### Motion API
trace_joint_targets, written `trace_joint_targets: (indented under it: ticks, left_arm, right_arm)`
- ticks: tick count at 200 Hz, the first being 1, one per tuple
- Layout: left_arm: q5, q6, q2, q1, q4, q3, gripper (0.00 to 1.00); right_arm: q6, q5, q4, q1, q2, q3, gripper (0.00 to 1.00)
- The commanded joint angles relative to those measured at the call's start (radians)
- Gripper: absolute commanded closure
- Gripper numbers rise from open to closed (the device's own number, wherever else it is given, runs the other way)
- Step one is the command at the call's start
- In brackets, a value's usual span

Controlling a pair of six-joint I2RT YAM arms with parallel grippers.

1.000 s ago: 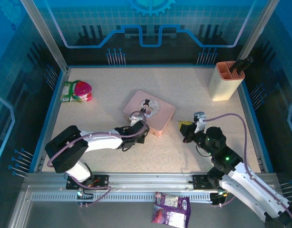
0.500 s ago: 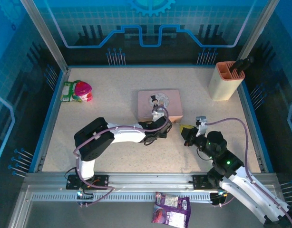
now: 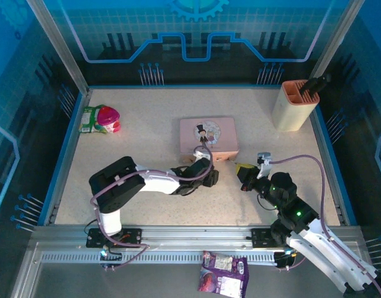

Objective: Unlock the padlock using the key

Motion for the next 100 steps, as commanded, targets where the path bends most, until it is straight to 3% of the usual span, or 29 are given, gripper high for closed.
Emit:
trace_joint_targets:
  ticks: [1,39,68,100]
  left_arm:
    - [0.181,0.080,-0.031,0.057,0.276,-0.107,0.44]
    - [0.326,-0.040,0.030,0.153,0.630,-0.267,0.47]
    - [0.358,-0.079,0.102,0.157,0.669,-0.233,0.49]
    - [0.316,-0.105,0.138,0.157,0.615,-0.194,0.52]
  right_arm:
    - [0.013,-0.020,0.014,0.009,0.005,-0.015,1.00]
    - [0.038,-0.017,0.009,0.016,0.012,-0.032,1.00]
    - [0.102,0.000,0.037,0.028,0.010,-0.071,1.00]
    - [0.139,0.044,0.071,0.071,0.025,-0.102,1.00]
